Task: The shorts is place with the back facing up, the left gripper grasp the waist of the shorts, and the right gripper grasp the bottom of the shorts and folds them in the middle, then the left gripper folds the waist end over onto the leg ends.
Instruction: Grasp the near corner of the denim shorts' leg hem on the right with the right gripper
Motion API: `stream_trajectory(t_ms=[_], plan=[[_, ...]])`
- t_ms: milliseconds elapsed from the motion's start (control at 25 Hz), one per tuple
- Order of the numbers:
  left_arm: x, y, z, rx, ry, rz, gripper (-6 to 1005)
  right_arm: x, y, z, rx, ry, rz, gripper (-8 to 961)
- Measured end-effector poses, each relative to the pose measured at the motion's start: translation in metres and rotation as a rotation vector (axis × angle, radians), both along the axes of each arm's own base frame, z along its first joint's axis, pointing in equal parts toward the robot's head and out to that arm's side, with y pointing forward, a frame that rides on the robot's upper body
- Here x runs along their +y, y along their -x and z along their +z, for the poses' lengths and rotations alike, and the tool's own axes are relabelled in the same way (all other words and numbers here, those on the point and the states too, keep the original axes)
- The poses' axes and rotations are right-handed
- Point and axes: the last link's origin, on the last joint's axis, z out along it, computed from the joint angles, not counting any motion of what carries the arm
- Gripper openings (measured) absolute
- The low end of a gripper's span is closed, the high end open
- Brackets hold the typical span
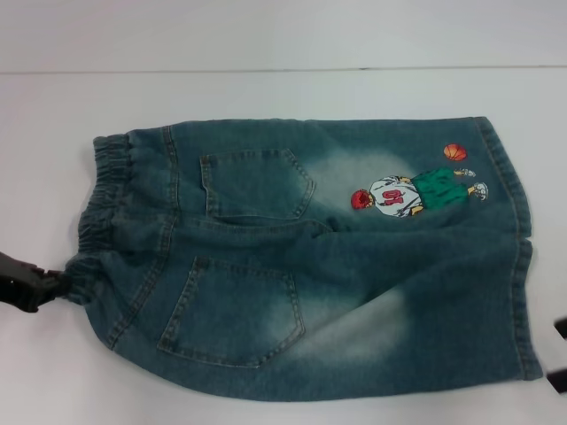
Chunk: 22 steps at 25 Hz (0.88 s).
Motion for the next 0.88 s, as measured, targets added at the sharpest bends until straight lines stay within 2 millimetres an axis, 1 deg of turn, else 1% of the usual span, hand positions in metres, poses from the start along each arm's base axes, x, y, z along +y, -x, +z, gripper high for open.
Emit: stream_trajectory(t_ms=[120,280,440,520,560,680,880], plan=[[0.0,0.001,-0.001,0.003,-0.001,0.002,56,0.001,-0.004,-0.001,-0.098,0.065,-0.054,940],[-0.002,0.003,-0.002,0.003,-0.003,0.009,55,0.003,-0.004,-0.004,-0.156,0.108,-0.09,941],[-0.003,0.004,-0.002,0.001,-0.004,0.011,55,0.002,-0.003,-0.009,-0.154,0.129,-0.092,941],[-0.004,0.005,-0.003,0.0,-0.004,0.012,55,0.003,-0.001,-0.016,-0.135,0.142,-0.086,941],[-0.004,0.005,-0.003,0.0,-0.004,0.013,55,0.003,-0.001,-0.016,-0.135,0.142,-0.086,940],[-0.004,0.006,-0.002,0.0,-0.006,0.016,55,0.006,0.0,-0.025,-0.132,0.155,-0.079,940],[-0.004,0.006,-0.002,0.002,-0.013,0.017,55,0.011,0.002,-0.033,-0.125,0.155,-0.065,941]])
